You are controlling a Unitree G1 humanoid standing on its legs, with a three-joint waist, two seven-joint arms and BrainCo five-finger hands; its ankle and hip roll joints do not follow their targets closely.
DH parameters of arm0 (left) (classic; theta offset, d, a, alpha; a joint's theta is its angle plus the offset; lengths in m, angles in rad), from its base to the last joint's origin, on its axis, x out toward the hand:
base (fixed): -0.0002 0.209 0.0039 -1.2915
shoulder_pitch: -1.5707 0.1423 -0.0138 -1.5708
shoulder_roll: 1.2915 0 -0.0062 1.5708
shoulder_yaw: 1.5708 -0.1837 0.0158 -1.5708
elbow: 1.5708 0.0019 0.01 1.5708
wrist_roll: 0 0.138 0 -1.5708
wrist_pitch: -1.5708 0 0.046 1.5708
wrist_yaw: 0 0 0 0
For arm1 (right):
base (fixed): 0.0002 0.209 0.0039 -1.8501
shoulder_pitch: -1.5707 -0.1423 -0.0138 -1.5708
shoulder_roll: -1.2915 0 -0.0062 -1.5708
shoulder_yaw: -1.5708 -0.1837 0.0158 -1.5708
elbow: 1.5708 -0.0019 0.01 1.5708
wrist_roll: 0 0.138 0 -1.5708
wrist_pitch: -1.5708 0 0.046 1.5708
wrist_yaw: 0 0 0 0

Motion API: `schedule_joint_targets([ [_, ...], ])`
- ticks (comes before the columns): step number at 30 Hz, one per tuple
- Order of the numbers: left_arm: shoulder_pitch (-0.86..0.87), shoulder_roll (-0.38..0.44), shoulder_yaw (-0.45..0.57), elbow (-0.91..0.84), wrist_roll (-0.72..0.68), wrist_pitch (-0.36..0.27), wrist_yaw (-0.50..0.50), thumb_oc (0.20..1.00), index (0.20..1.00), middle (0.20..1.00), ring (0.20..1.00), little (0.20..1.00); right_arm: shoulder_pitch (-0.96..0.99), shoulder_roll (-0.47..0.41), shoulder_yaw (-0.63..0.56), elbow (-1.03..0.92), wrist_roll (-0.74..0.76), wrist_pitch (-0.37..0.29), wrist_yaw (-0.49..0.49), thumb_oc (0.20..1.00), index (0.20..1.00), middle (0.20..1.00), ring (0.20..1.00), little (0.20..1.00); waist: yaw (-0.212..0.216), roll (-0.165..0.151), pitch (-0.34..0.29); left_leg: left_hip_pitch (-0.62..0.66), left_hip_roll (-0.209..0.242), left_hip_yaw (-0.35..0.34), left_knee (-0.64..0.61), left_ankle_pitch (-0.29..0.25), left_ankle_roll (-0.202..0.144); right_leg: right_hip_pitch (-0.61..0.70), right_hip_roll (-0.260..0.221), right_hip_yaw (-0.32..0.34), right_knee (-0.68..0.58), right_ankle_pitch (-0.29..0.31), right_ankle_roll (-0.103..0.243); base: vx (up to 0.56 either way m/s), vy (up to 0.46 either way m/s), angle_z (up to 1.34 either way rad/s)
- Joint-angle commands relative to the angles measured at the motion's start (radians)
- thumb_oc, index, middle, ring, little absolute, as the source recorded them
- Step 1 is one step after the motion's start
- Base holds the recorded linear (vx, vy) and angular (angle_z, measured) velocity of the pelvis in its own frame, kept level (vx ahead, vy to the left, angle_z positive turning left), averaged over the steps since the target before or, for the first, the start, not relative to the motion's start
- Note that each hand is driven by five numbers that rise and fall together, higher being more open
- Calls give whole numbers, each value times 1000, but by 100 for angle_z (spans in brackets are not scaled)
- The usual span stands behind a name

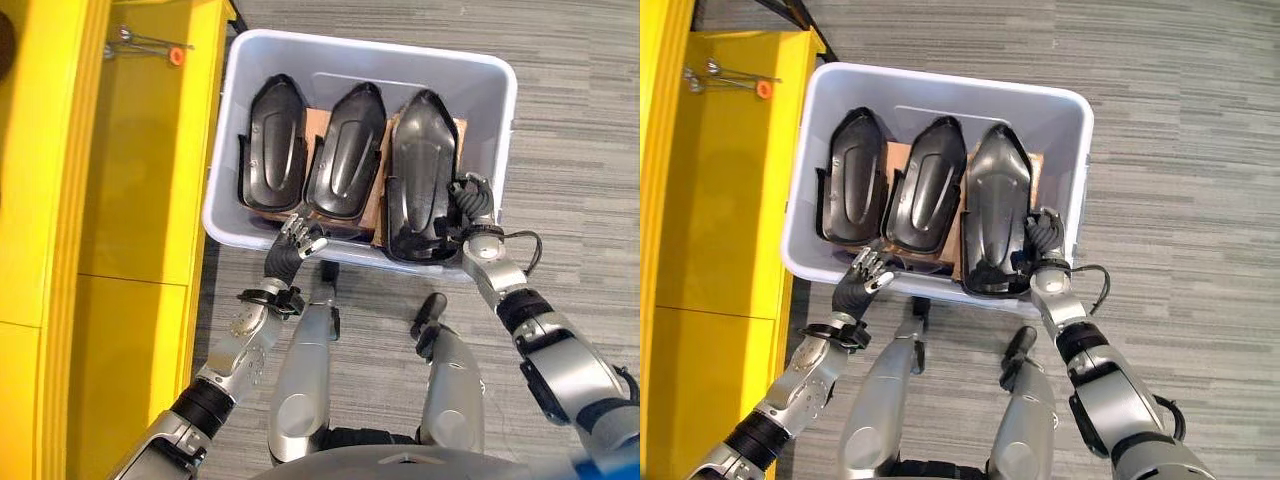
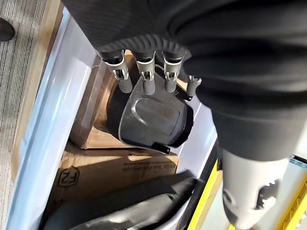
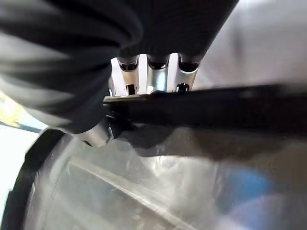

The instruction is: Move parts from the plastic box to the shelf.

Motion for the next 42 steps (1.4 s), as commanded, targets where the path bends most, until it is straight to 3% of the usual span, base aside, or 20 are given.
schedule_joint_targets([
  [1, 34, 24, 27, -92, 14, -44, 18, 1000, 1000, 1000, 1000, 1000, -17, 14, -12, -147, -5, -95, 3, 200, 200, 200, 200, 200, 11, -35, 8, 41, 29, -9, 89, -163, -19, 33, -35, 22, -124, 135, 63, 0, 0, 0],
  [4, 40, 21, 37, -89, 16, -42, 15, 1000, 1000, 1000, 1000, 1000, 6, 14, -18, -231, -10, -103, 13, 200, 200, 200, 200, 200, 5, -42, 2, 44, 27, -5, 77, -136, -14, 38, -37, 15, -139, 155, 53, -46, -9, -4],
  [26, 121, 14, 101, -80, 34, -19, -26, 1000, 1000, 1000, 1000, 1000, 168, 41, 28, -604, 81, -151, 165, 200, 200, 200, 200, 200, -17, -59, -95, 185, 73, 10, -15, -96, -39, 137, 5, 15, -183, 141, 46, 3, -35, -5],
  [37, 182, -9, 153, -51, 22, 2, -44, 1000, 1000, 1000, 1000, 1000, 247, 55, 37, -700, 219, -156, 262, 200, 200, 200, 200, 200, -29, -46, -163, 314, 135, 24, -21, -97, -68, 222, 48, 24, -103, 43, 23, 25, -83, -6],
  [42, 257, -43, 171, -32, 9, 24, -69, 1000, 1000, 1000, 1000, 1000, 248, 61, 59, -716, 290, -155, 316, 200, 200, 200, 200, 200, -17, -34, -198, 388, 206, 31, -53, -49, -87, 261, 125, 21, -75, -24, -18, -31, -200, -9],
])
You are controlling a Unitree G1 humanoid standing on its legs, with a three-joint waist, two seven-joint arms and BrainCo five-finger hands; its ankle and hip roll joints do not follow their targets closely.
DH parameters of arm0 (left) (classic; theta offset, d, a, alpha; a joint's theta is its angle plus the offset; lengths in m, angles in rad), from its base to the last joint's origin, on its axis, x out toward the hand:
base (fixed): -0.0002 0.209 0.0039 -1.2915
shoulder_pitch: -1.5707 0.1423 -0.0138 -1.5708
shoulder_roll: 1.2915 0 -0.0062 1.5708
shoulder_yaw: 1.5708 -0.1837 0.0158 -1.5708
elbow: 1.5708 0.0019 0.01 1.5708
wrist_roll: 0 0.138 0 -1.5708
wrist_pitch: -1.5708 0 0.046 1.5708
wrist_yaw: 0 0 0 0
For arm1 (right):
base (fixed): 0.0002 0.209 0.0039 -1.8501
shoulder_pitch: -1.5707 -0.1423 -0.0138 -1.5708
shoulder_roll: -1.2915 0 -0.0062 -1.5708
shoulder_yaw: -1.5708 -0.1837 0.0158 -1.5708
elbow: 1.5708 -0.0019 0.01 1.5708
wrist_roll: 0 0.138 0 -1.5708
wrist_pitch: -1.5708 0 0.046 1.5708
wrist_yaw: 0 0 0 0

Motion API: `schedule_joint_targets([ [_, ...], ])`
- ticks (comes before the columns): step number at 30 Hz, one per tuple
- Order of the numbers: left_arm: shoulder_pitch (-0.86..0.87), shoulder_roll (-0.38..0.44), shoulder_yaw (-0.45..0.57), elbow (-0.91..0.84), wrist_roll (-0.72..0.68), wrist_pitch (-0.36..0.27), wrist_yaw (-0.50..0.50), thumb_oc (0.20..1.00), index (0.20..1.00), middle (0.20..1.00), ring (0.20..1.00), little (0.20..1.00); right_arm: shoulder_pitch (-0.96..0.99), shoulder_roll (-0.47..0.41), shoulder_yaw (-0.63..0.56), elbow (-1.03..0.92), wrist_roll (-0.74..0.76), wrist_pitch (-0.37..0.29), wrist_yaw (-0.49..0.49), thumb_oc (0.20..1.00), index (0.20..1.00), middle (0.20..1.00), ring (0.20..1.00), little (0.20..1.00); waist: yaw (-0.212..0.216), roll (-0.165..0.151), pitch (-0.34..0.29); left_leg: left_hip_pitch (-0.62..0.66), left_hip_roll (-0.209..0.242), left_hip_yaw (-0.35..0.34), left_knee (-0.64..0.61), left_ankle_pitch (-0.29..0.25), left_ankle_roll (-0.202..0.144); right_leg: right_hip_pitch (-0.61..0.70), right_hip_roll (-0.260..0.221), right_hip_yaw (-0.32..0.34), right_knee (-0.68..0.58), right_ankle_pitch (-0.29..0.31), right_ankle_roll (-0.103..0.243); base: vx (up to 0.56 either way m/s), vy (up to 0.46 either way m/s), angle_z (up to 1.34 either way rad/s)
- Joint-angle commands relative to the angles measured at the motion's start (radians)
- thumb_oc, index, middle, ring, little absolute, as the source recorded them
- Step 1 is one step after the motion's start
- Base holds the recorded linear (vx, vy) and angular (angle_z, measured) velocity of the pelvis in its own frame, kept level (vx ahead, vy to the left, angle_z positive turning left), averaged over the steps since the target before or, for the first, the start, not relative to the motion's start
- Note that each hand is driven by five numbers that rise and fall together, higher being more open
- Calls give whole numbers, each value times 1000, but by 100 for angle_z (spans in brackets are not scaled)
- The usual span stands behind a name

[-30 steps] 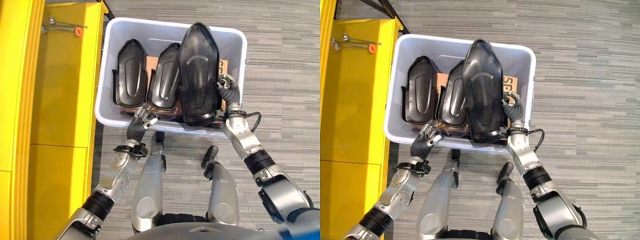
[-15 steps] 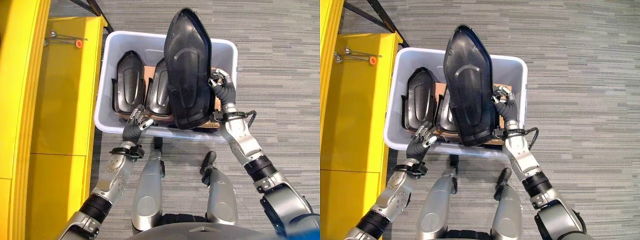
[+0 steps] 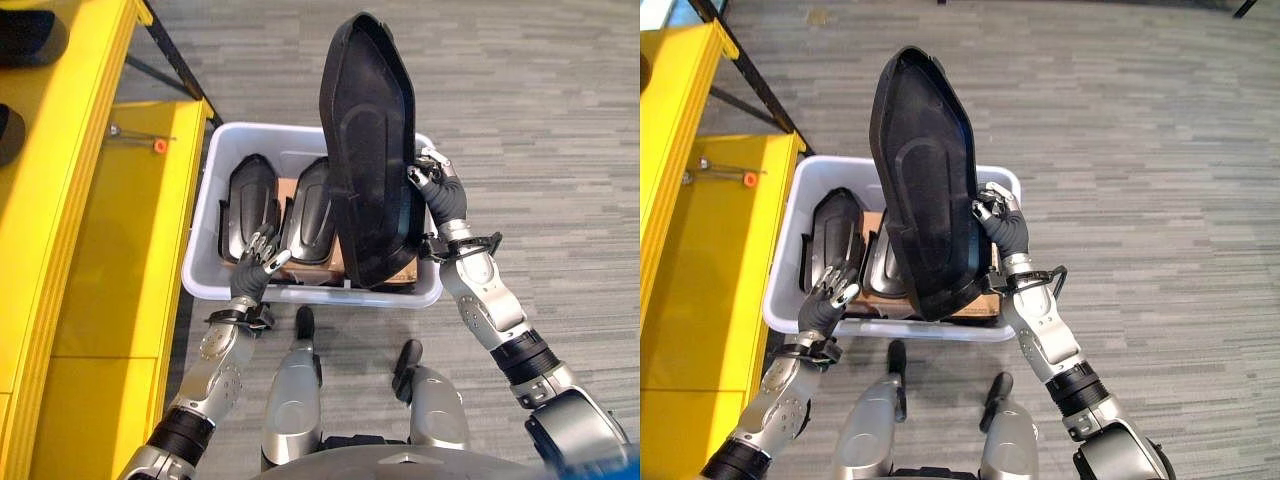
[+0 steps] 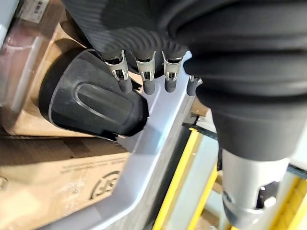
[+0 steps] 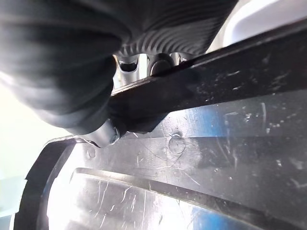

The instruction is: Move parts from the plastic box to the shelf.

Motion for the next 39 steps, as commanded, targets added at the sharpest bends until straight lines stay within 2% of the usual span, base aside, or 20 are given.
schedule_joint_targets([
  [1, 49, -11, -15, -12, 2, -2, -44, 1000, 1000, 1000, 1000, 1000, -8, 41, 21, -84, 96, -93, 59, 200, 200, 200, 200, 200, 28, 7, -88, 46, 143, -44, 2, 30, -45, -45, 62, -16, 23, -15, -18, -76, -183, -19],
  [2, 56, -21, -18, 4, -1, -1, -48, 1000, 1000, 1000, 1000, 1000, -12, 44, 29, -79, 97, -94, 58, 200, 200, 200, 200, 200, 36, 10, -96, 45, 152, -48, -13, 66, -55, -37, 83, -19, -2, -18, -28, -79, -214, -18],
  [3, 63, -32, -20, 14, 0, 1, -53, 1000, 1000, 1000, 1000, 1000, -14, 45, 35, -77, 97, -93, 59, 200, 200, 200, 200, 200, 44, 18, -117, 39, 166, -61, -62, 134, -75, -29, 109, -34, -55, -11, -33, -56, -192, -8],
  [5, 67, -44, -28, 22, 3, 4, -54, 1000, 1000, 1000, 1000, 1000, -20, 42, 33, -80, 111, -98, 61, 200, 200, 200, 200, 200, 46, 20, -147, 35, 174, -52, -137, 208, -95, -18, 135, -53, -111, -5, -42, -52, -154, 9],
  [8, 56, -55, -30, 35, 18, 4, -54, 1000, 1000, 1000, 1000, 1000, -17, 29, 21, -89, 101, -103, 51, 200, 200, 200, 200, 200, 39, 13, -167, 33, 163, -2, -115, 217, -82, 6, 133, -86, -164, 8, -52, -47, -117, 42],
  [9, 47, -57, -33, 36, 18, 4, -54, 1000, 1000, 1000, 1000, 1000, -17, 24, 25, -92, 103, -103, 51, 200, 200, 200, 200, 200, 37, 3, -168, 47, 157, 1, -65, 169, -80, 18, 126, -86, -171, 0, -51, -42, -121, 66],
  [12, 44, -67, -34, 35, 26, 8, -60, 1000, 1000, 1000, 1000, 1000, -4, 17, 23, -95, 100, -96, 53, 200, 200, 200, 200, 200, 26, -10, -193, 80, 155, -1, 86, 87, -60, 28, 109, -116, -196, 19, -61, -59, -63, 38],
  [14, 42, -71, -33, 33, 28, 11, -61, 1000, 1000, 1000, 1000, 1000, 5, 20, 18, -97, 99, -94, 54, 200, 200, 200, 200, 200, 16, -10, -206, 107, 160, 16, 101, 65, -56, 30, 104, -133, -197, 18, -62, -25, 45, 49],
  [15, 35, -75, -34, 31, 31, 15, -63, 1000, 1000, 1000, 1000, 1000, 15, 22, 15, -94, 93, -89, 50, 200, 200, 200, 200, 200, -1, -5, -227, 164, 158, 36, 123, 31, -55, 30, 89, -159, -185, 21, -60, -20, 130, 79],
  [17, 32, -81, -35, 28, 38, 16, -64, 1000, 1000, 1000, 1000, 1000, 30, 14, 0, -110, 81, -84, 44, 200, 200, 200, 200, 200, -20, 4, -249, 203, 126, 53, 78, -26, -46, 32, 63, -189, -171, 36, -34, -21, 184, 62],
  [18, 29, -83, -34, 26, 41, 17, -65, 1000, 1000, 1000, 1000, 1000, 40, 8, -13, -118, 84, -84, 46, 200, 200, 200, 200, 200, -32, 8, -258, 214, 122, 94, 29, -60, -42, 33, 48, -202, -163, 43, -26, -18, 206, 81],
  [19, 29, -83, -35, 22, 43, 18, -63, 1000, 1000, 1000, 1000, 1000, 47, 8, -18, -123, 83, -84, 44, 200, 200, 200, 200, 200, -35, 11, -267, 224, 122, 119, -1, -69, -43, 33, 32, -211, -155, 52, -19, -29, 228, 86],
  [20, 26, -83, -38, 16, 47, 21, -66, 1000, 1000, 1000, 1000, 1000, 56, 7, -26, -126, 80, -80, 40, 200, 200, 200, 200, 200, -34, 15, -273, 232, 109, 136, -32, -103, -36, 37, 10, -225, -147, 60, -8, -45, 330, 103],
  [21, 25, -81, -34, 21, 53, 21, -66, 1000, 1000, 1000, 1000, 1000, 72, 9, -39, -123, 82, -74, 42, 200, 200, 200, 200, 200, -28, 18, -279, 226, 78, 133, -61, -129, -23, 42, -22, -240, -144, 84, 11, -37, 261, 78],
  [23, 27, -76, -32, 14, 58, 23, -65, 1000, 1000, 1000, 1000, 1000, 73, 12, -40, -122, 81, -70, 41, 200, 200, 200, 200, 200, -25, 15, -282, 220, 57, 123, -63, -136, -12, 46, -45, -249, -146, 104, 24, -40, 229, 69],
  [29, 49, -51, 14, -6, 69, 22, -60, 1000, 1000, 1000, 1000, 1000, 51, 29, -30, -94, 62, -41, 47, 200, 200, 200, 200, 200, 29, -9, -287, 201, -45, 79, -87, -171, 40, 76, -128, -292, -187, 197, 80, -41, 242, 27],
  [33, 63, -44, 51, -31, 89, 10, -51, 1000, 1000, 1000, 1000, 1000, 47, 52, -33, -83, 54, -37, 52, 200, 200, 200, 200, 200, 74, -27, -277, 179, -125, 13, -90, -190, 82, 98, -191, -316, -194, 265, 121, -19, 241, 44],
  [34, 64, -43, 51, -33, 90, 11, -51, 1000, 1000, 1000, 1000, 1000, 47, 53, -34, -83, 55, -37, 52, 200, 200, 200, 200, 200, 72, -29, -277, 179, -129, 11, -89, -190, 84, 100, -195, -318, -194, 267, 124, 15, 296, 40],
  [38, 71, -22, 59, -39, 114, 18, -55, 1000, 1000, 1000, 1000, 1000, 60, 83, -43, -75, 31, -29, 40, 200, 200, 200, 200, 200, 101, -26, -261, 161, -189, -53, -73, -200, 114, 119, -247, -297, -134, 280, 134, 9, 266, 52],
  [39, 71, -14, 58, -38, 122, 20, -56, 1000, 1000, 1000, 1000, 1000, 75, 86, -47, -81, 31, -30, 44, 200, 200, 200, 200, 200, 99, -23, -263, 161, -201, -76, -79, -195, 120, 119, -246, -269, -101, 267, 129, 30, 244, 102],
])
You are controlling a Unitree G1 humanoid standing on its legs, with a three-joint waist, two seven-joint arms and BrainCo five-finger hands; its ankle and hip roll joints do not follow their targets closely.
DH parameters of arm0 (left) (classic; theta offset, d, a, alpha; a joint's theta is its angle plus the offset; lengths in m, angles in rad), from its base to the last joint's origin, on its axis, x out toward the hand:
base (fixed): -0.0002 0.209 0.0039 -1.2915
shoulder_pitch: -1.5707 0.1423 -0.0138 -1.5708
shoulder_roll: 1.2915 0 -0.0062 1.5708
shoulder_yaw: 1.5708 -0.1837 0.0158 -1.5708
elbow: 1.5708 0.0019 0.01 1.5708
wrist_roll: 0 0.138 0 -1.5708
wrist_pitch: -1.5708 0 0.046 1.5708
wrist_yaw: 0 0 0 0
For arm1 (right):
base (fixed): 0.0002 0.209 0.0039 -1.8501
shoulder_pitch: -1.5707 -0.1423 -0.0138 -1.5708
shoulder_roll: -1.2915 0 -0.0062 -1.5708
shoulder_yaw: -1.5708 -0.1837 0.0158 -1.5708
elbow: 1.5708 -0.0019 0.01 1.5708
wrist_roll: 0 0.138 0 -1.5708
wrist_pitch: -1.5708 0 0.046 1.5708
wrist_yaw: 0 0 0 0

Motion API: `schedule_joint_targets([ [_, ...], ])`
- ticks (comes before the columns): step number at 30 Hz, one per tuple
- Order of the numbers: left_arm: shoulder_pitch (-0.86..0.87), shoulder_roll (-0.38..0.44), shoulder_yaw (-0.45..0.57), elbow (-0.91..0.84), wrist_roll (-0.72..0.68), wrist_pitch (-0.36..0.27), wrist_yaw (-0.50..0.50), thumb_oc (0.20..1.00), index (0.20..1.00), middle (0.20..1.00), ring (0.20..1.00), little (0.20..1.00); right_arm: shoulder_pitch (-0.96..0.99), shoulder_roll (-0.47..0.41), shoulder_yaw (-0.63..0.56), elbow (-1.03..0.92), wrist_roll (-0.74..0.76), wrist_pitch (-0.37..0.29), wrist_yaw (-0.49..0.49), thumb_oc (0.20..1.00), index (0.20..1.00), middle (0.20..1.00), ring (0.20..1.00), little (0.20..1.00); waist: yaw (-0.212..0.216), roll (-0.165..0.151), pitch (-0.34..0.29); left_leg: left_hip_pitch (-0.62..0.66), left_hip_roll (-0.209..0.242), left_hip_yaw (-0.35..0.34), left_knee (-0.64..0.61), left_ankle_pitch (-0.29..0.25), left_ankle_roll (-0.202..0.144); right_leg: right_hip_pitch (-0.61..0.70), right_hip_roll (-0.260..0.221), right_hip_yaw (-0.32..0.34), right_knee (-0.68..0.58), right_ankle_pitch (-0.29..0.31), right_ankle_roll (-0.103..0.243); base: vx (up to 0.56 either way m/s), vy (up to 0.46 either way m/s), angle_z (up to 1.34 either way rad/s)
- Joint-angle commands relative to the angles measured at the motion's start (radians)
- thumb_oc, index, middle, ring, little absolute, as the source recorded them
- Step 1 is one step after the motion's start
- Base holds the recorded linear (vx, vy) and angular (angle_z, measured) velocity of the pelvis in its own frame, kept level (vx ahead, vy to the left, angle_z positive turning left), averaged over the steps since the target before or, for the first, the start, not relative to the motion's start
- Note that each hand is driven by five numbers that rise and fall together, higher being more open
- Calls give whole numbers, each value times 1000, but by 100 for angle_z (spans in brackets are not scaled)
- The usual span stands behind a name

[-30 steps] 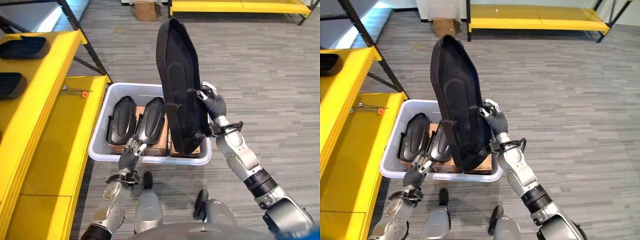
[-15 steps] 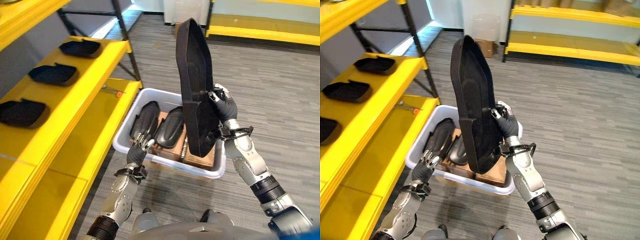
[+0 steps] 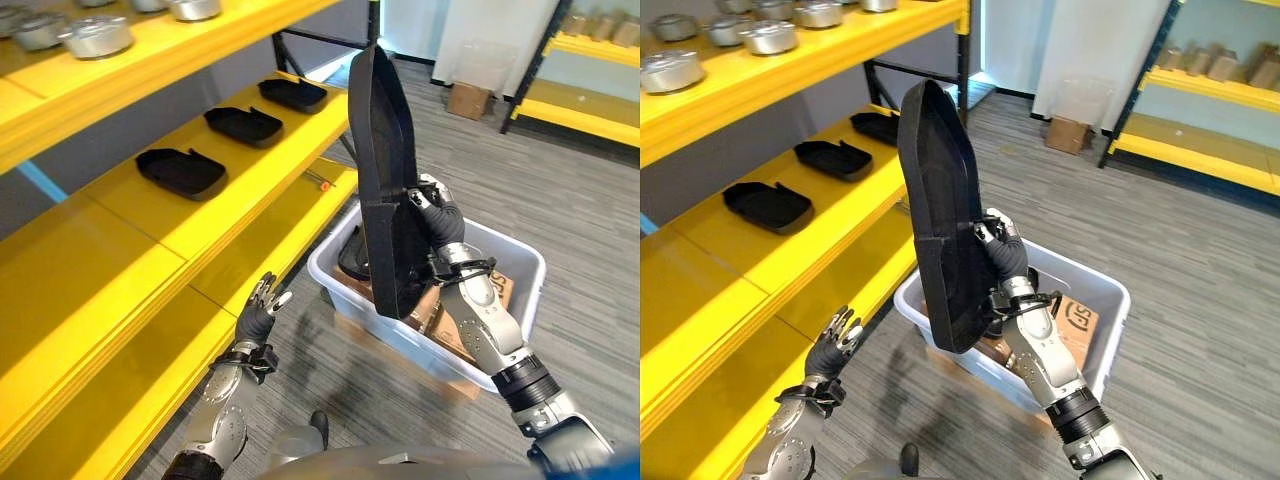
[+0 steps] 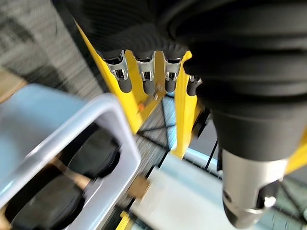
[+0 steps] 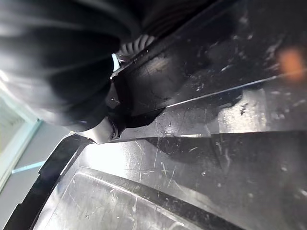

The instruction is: Move parts from the plastic box to the shelf.

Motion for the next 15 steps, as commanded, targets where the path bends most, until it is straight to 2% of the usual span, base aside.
schedule_joint_targets([
  [1, -20, 73, 11, -106, 50, -40, -14, 1000, 1000, 1000, 1000, 1000, -41, 14, -35, -44, -35, -43, 19, 200, 200, 200, 200, 200, 21, 15, 20, 81, -2, -31, -85, -71, 15, -79, 8, 170, -48, 160, 50, 23, 286, 122],
  [2, -32, 79, 0, -87, 67, -41, -19, 1000, 1000, 1000, 1000, 1000, -6, -3, -43, -69, -29, -43, 36, 200, 200, 200, 200, 200, -29, 17, 24, 69, -27, -95, -83, -39, 27, -136, 118, 395, -14, 107, -3, 9, 195, 114],
  [3, -32, 79, -1, -86, 67, -42, -20, 1000, 1000, 1000, 1000, 1000, -6, -3, -43, -69, -29, -43, 36, 200, 200, 200, 200, 200, -27, 17, 21, 65, -26, -92, -84, -38, 27, -142, 118, 398, -12, 107, -4, 24, 186, 167],
  [4, -40, 80, -7, -84, 75, -41, -22, 1000, 1000, 1000, 1000, 1000, 7, -15, -46, -83, -23, -39, 47, 200, 200, 200, 200, 200, -48, 22, 24, 68, -29, -114, -84, -31, 28, -176, 190, 489, 23, 58, -20, 63, 106, 200],
  [5, -42, 79, -11, -86, 82, -37, -27, 1000, 1000, 1000, 1000, 1000, 21, -25, -46, -94, -17, -40, 57, 200, 200, 200, 200, 200, -65, 23, 26, 72, -31, -134, -84, -27, 30, -193, 261, 540, 39, -6, -38, 89, 144, 166],
  [6, -40, 77, -10, -91, 86, -38, -27, 1000, 1000, 1000, 1000, 1000, 36, -33, -49, -103, -10, -40, 64, 200, 200, 200, 200, 200, -77, 19, 31, 74, -39, -153, -82, -25, 32, -211, 309, 560, 52, -41, -52, 58, 81, 99],
  [7, -40, 77, -10, -91, 86, -38, -27, 1000, 1000, 1000, 1000, 1000, 36, -33, -49, -103, -9, -40, 64, 200, 200, 200, 200, 200, -78, 19, 29, 70, -39, -154, -82, -23, 32, -213, 309, 559, 51, -39, -52, 58, 49, 41],
  [8, -30, 71, -4, -101, 90, -39, -30, 1000, 1000, 1000, 1000, 1000, 52, -39, -49, -109, 6, -42, 76, 200, 200, 200, 200, 200, -90, 6, 31, 66, -54, -176, -78, -16, 36, -224, 366, 572, 29, -51, -73, 45, 16, 38],
  [9, -29, 69, -3, -93, 90, -38, -29, 1000, 1000, 1000, 1000, 1000, 50, -39, -48, -106, 12, -44, 82, 200, 200, 200, 200, 200, -101, -1, 31, 66, -61, -187, -80, -12, 37, -244, 412, 592, 20, -53, -78, 51, 13, 27],
  [10, -29, 69, -3, -93, 90, -38, -29, 1000, 1000, 1000, 1000, 1000, 50, -39, -48, -106, 12, -44, 82, 200, 200, 200, 200, 200, -100, -1, 31, 66, -61, -186, -81, -14, 37, -244, 412, 593, 21, -54, -79, 49, 9, 24],
  [11, -22, 64, 2, -99, 91, -38, -27, 1000, 1000, 1000, 1000, 1000, 45, -41, -40, -99, 23, -44, 88, 200, 200, 200, 200, 200, -108, -17, 28, 66, -80, -200, -80, -7, 36, -262, 473, 620, -13, -39, -79, 59, 7, 17],
  [13, -17, 59, 0, -98, 91, -43, -30, 1000, 1000, 1000, 1000, 1000, 44, -45, -34, -92, 27, -43, 89, 200, 200, 200, 200, 200, -118, -28, 23, 73, -97, -218, -82, -6, 32, -240, 506, 669, -81, -25, -83, 73, -11, 38],
  [15, -11, 52, 4, -105, 83, -49, -29, 1000, 1000, 1000, 1000, 1000, 36, -47, -27, -88, 33, -43, 91, 200, 200, 200, 200, 200, -113, -33, 16, 73, -103, -217, -81, -6, 28, -214, 504, 684, -158, 2, -90, 57, -56, 26],
])
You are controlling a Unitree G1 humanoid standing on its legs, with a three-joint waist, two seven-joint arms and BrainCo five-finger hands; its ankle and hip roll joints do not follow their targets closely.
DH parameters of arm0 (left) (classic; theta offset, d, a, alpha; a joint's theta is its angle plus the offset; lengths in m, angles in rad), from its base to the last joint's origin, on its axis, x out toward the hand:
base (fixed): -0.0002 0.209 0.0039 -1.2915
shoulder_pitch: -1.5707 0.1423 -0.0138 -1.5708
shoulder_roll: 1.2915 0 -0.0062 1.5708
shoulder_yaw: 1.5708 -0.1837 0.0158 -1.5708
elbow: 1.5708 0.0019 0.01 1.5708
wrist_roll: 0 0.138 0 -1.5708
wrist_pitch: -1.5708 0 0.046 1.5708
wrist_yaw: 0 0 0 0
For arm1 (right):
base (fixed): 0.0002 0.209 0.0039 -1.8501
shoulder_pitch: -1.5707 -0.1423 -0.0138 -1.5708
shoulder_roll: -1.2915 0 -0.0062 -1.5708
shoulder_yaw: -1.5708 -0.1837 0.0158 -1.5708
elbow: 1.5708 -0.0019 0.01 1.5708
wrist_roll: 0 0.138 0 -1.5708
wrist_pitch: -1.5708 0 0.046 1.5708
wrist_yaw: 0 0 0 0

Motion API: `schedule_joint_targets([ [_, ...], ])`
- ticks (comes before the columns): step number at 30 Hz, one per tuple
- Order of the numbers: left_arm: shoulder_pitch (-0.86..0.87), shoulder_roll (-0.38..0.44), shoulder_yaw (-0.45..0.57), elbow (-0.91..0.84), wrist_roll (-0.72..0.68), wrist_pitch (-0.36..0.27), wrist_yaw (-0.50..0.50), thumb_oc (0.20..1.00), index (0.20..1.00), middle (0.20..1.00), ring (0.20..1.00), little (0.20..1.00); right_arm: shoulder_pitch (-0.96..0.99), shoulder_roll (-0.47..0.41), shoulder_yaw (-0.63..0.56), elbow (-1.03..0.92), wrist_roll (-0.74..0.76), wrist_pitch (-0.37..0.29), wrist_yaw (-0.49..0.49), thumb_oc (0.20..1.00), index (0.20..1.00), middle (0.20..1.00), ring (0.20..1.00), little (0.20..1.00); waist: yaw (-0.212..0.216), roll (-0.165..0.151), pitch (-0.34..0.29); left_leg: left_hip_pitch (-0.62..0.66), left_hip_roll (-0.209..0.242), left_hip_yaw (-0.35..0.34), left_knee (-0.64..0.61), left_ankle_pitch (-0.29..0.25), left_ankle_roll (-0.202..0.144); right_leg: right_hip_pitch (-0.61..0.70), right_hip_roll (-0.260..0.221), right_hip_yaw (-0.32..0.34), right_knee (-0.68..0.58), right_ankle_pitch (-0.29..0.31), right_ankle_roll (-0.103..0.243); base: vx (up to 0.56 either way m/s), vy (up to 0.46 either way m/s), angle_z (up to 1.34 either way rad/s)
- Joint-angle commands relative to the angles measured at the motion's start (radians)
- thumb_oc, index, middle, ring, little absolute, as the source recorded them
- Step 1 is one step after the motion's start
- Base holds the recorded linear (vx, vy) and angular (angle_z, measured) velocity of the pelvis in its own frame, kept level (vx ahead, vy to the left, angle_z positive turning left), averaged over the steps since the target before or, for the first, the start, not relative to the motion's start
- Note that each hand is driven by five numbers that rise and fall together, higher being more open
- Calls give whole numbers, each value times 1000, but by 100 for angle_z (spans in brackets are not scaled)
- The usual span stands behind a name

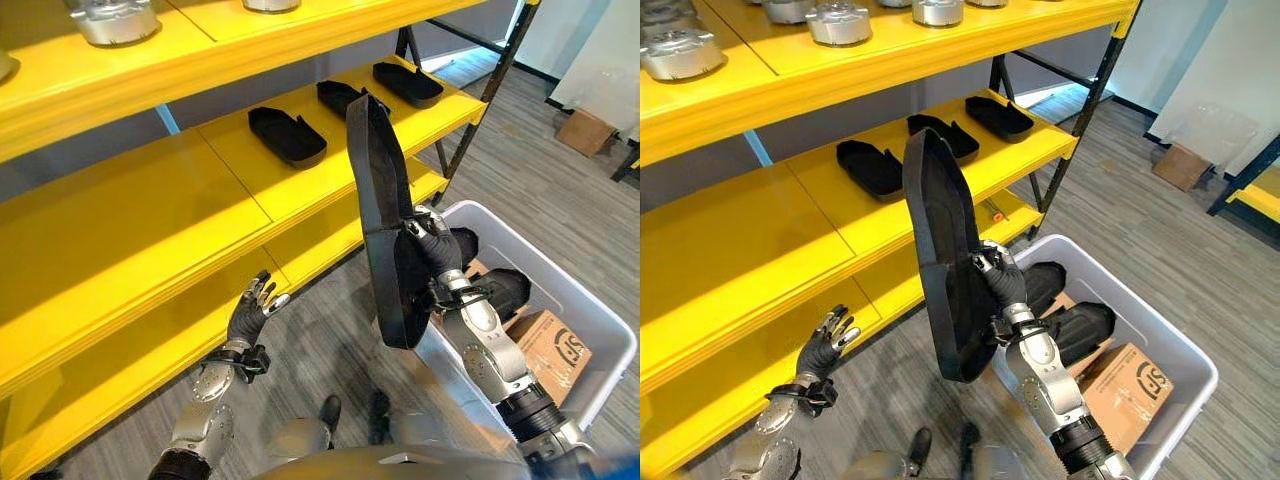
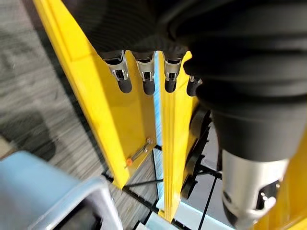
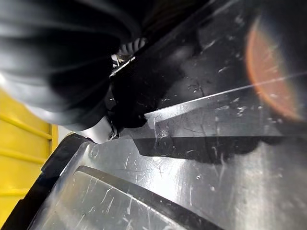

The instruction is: Move parts from the plastic box to the shelf.

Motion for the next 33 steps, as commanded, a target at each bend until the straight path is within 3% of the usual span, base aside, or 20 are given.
schedule_joint_targets([
  [1, -2, 18, 30, -106, 28, -52, -11, 1000, 1000, 1000, 1000, 1000, -86, 7, -21, -68, 29, -73, 17, 200, 200, 200, 200, 200, 12, -23, -36, 48, -35, 125, -1, -71, -12, 47, 8, -6, -135, 82, 44, 70, -68, -19],
  [6, 28, 5, 37, -123, 10, -49, -13, 1000, 1000, 1000, 1000, 1000, -71, -3, -30, -65, 32, -69, 15, 200, 200, 200, 200, 200, 25, -15, -70, 83, -22, 153, -4, -96, -19, 111, -2, -44, -170, 70, 35, 122, -81, -5],
  [9, 16, 1, 34, -116, 6, -47, -12, 1000, 1000, 1000, 1000, 1000, -61, -9, -37, -63, 26, -68, 17, 200, 200, 200, 200, 200, 20, -15, -63, 72, -24, 161, 84, -132, -36, 124, -7, -55, -152, 48, 24, 72, -102, 10],
  [11, 12, -10, 35, -112, -2, -52, -15, 1000, 1000, 1000, 1000, 1000, -46, -25, -45, -68, 26, -70, 22, 200, 200, 200, 200, 200, 21, -14, -43, 10, -28, 182, 268, -143, -74, 155, -11, -73, -157, 36, 9, 46, -117, 40],
  [13, 3, -17, 30, -103, -9, -56, -16, 1000, 1000, 1000, 1000, 1000, -35, -40, -54, -69, 29, -74, 24, 200, 200, 200, 200, 200, 23, -8, -10, -65, -1, 237, 426, -69, -149, 180, -18, -96, -155, 26, -6, -13, -65, 72],
  [14, 3, -17, 30, -102, -11, -57, -16, 1000, 1000, 1000, 1000, 1000, -29, -44, -56, -68, 28, -74, 23, 200, 200, 200, 200, 200, 24, -10, -4, -82, 17, 262, 457, -54, -153, 188, -22, -103, -154, 22, -11, -5, -48, 53],
  [16, 12, -15, 35, -102, -7, -53, -15, 1000, 1000, 1000, 1000, 1000, -25, -47, -52, -63, 26, -72, 21, 200, 200, 200, 200, 200, 23, -17, -3, -96, 90, 291, 428, -55, -131, 191, -36, -112, -154, 16, -13, 40, -9, 46],
  [17, 18, -14, 38, -100, -12, -48, -13, 1000, 1000, 1000, 1000, 1000, -30, -45, -45, -38, 29, -69, 15, 200, 200, 200, 200, 200, 28, -29, -5, -64, 179, 288, 309, -60, -118, 198, -53, -118, -152, 3, -9, 55, 23, 42],
  [18, 17, -14, 38, -100, -12, -48, -13, 1000, 1000, 1000, 1000, 1000, -30, -45, -45, -38, 29, -69, 15, 200, 200, 200, 200, 200, 28, -29, -4, -63, 178, 288, 308, -59, -118, 199, -53, -118, -152, 3, -9, 93, 73, 36],
  [19, 19, -13, 40, -106, -16, -49, 0, 1000, 1000, 1000, 1000, 1000, -35, -38, -41, -13, 32, -71, 5, 200, 200, 200, 200, 200, 32, -26, -12, -37, 266, 244, 143, -4, -128, 190, -56, -117, -139, -19, -1, 81, 92, 33],
  [20, 13, -15, 41, -99, -19, -50, 12, 1000, 1000, 1000, 1000, 1000, -41, -35, -34, 7, 32, -75, -5, 200, 200, 200, 200, 200, 30, -15, -13, -30, 339, 232, 46, 85, -147, 186, -54, -119, -118, -40, -1, 102, 137, 23],
  [21, 11, -16, 43, -101, -25, -49, 15, 1000, 1000, 1000, 1000, 1000, -44, -35, -33, 11, 30, -70, -10, 200, 200, 200, 200, 200, 26, -8, -13, -13, 382, 243, -9, 123, -157, 184, -53, -122, -109, -53, -1, 99, 192, 21],
  [22, 0, -16, 47, -89, -21, -47, 17, 1000, 1000, 1000, 1000, 1000, -45, -38, -32, 15, 19, -67, -14, 200, 200, 200, 200, 200, 20, 11, -12, 4, 422, 291, -60, 173, -189, 188, -55, -142, -102, -61, 2, 100, 205, 15],
  [23, 4, -23, 49, -84, -33, -43, 11, 1000, 1000, 1000, 1000, 1000, -34, -37, -27, 19, 14, -62, -8, 200, 200, 200, 200, 200, 19, 23, -22, 27, 430, 306, -80, 147, -194, 191, -58, -151, -107, -65, 7, 133, 208, 32],
  [25, 3, -22, 45, -76, -26, -43, 11, 1000, 1000, 1000, 1000, 1000, -24, -34, -32, 31, -3, -61, -12, 200, 200, 200, 200, 200, 25, 46, -32, 22, 447, 306, -125, 186, -230, 211, -54, -170, -131, -63, 12, 118, 190, 21],
  [27, 6, -19, 47, -73, -23, -41, 1, 1000, 1000, 1000, 1000, 1000, -13, -31, -37, 44, -10, -56, -4, 200, 200, 200, 200, 200, 32, 55, -35, 29, 426, 298, -123, 152, -224, 227, -78, -191, -136, -57, 29, 120, 215, 33],
  [28, 6, -19, 47, -73, -22, -41, 1, 1000, 1000, 1000, 1000, 1000, -13, -31, -37, 44, -10, -56, -4, 200, 200, 200, 200, 200, 32, 55, -34, 30, 425, 298, -123, 151, -223, 229, -79, -191, -136, -57, 30, 154, 248, 36],
  [32, -2, 14, 46, -74, -25, -41, -10, 1000, 1000, 1000, 1000, 1000, 7, -8, -26, 68, -38, -30, 7, 200, 200, 200, 200, 200, 67, 25, -9, -36, 342, 295, 15, 59, -197, 284, -177, -242, -127, -45, 71, 151, 257, 25],
  [33, -2, 14, 46, -75, -25, -41, -10, 1000, 1000, 1000, 1000, 1000, 7, -7, -27, 68, -38, -31, 7, 200, 200, 200, 200, 200, 66, 24, -10, -39, 341, 294, 19, 57, -197, 284, -179, -244, -127, -45, 72, 109, 209, 30],
])
